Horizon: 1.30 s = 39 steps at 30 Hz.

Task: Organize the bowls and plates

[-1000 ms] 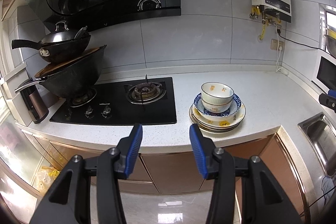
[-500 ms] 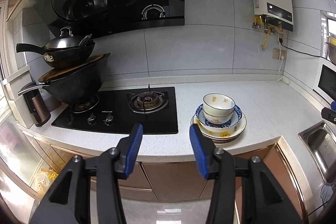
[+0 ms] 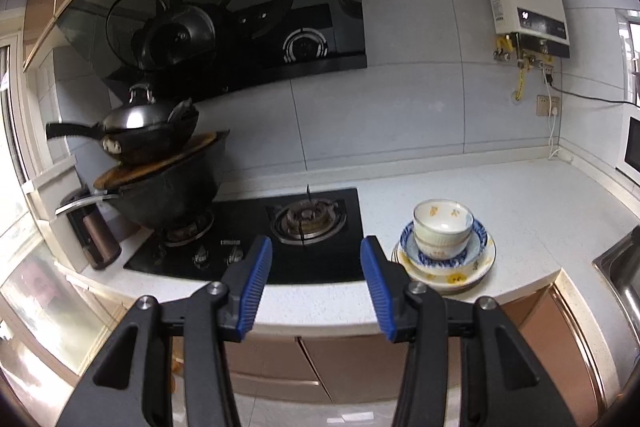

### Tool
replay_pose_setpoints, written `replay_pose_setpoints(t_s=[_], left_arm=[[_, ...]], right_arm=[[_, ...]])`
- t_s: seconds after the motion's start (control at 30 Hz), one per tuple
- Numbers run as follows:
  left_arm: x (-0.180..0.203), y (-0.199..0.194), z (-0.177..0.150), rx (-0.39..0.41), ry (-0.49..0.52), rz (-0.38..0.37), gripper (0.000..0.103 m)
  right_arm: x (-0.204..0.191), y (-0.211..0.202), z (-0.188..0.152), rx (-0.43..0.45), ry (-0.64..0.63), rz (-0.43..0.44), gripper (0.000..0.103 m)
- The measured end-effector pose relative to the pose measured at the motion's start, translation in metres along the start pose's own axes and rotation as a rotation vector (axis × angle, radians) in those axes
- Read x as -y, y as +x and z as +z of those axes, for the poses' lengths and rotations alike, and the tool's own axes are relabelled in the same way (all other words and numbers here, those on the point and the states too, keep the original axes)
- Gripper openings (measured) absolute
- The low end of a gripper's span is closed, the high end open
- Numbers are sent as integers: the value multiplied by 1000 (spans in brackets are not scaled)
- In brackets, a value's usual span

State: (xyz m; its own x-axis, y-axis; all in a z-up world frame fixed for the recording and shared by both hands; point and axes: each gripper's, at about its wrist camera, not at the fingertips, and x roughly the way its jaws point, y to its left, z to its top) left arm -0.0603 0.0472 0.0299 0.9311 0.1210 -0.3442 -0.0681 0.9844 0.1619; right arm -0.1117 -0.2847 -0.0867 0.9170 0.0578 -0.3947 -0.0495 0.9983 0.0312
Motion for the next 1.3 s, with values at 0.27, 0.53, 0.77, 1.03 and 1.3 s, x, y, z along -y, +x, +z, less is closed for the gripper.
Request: replay_pose_setpoints(t_s=[0.27,0.53,0.77,1.03,1.3], left_arm=[[-62,-8,21,156,-63,55,70],[-64,-14,3,106,-165,-19,70],[-46,-26,-3,64,-184,-23,70],[-27,-32,-1,47,-183,-6,70],[-25,-24,-7,-19,-244,-56,78]], right_arm=[[-15,-23,-1,18,22,-74,87],[-28,-27,1,-5,-10,-67,87],[-21,-26,5,19,-15,-10,87],[-12,-22,4,33,-7,15,87],[-6,-14,-1,5,-1,38,87]])
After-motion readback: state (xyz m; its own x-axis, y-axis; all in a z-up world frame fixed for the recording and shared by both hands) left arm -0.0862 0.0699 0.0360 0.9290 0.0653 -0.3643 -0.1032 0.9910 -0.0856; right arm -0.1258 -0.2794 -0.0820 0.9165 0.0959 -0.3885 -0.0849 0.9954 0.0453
